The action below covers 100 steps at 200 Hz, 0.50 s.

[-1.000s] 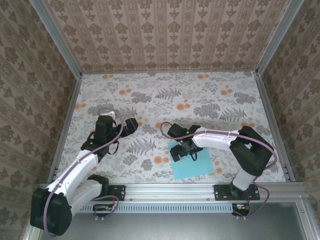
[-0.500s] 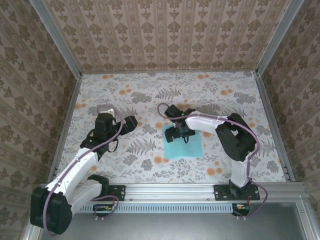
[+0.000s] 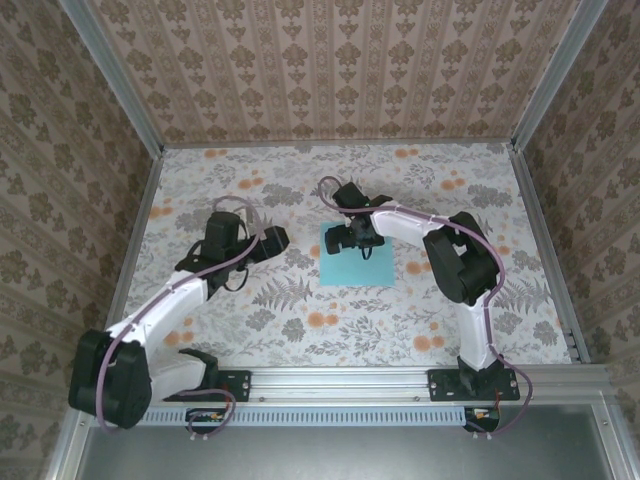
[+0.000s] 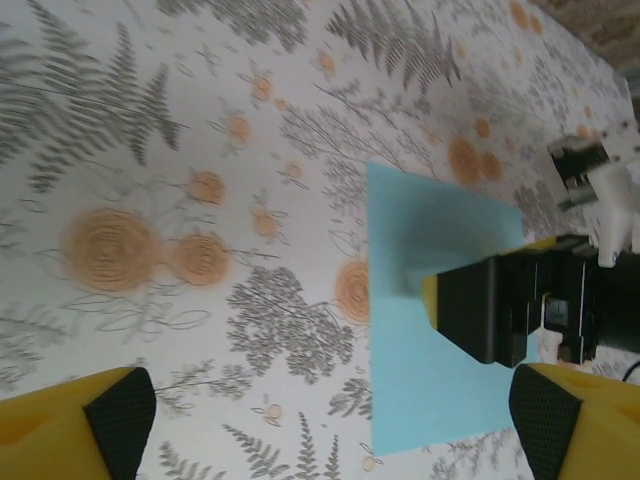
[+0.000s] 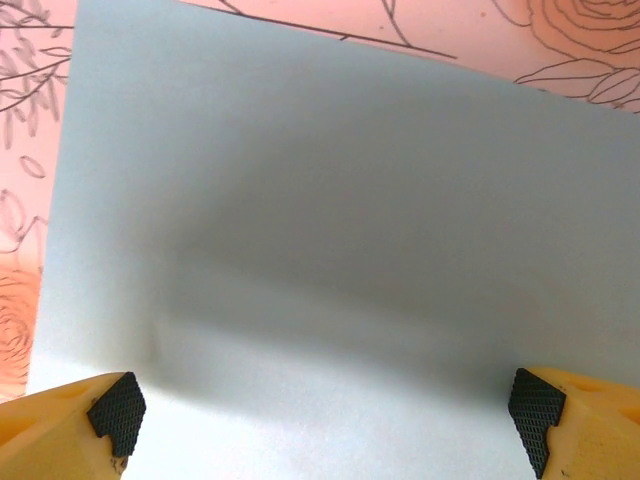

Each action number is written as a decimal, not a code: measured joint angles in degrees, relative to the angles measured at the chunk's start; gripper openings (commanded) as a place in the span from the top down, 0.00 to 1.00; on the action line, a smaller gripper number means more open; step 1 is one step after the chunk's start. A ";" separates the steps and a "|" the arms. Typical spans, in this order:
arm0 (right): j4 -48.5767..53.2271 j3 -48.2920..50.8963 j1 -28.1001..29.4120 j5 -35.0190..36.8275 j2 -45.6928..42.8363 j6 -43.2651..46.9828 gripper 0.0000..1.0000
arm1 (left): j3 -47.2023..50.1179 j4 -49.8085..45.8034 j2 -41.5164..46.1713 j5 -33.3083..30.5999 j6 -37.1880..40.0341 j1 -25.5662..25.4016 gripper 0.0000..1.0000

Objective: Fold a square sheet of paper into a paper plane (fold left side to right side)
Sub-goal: Move the square sheet of paper to the center of the table.

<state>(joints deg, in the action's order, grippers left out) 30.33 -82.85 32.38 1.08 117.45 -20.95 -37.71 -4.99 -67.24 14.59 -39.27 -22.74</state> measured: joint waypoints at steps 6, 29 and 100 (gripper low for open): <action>-0.33 0.50 -0.22 -0.15 -0.72 0.04 0.00 | -0.50 0.42 -1.46 0.85 -0.20 -0.55 0.13; -0.50 2.95 -1.51 -0.72 -5.20 0.44 0.00 | -3.61 1.38 -7.80 4.17 -1.11 -2.80 0.25; -0.81 5.03 -9.55 -0.28 -7.48 1.79 0.00 | -13.66 6.75 -28.61 12.61 -5.16 -11.34 0.46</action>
<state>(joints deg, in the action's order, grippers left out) 29.52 -77.82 22.83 0.80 109.97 -19.16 -51.37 1.76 -95.85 27.20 -44.42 -34.09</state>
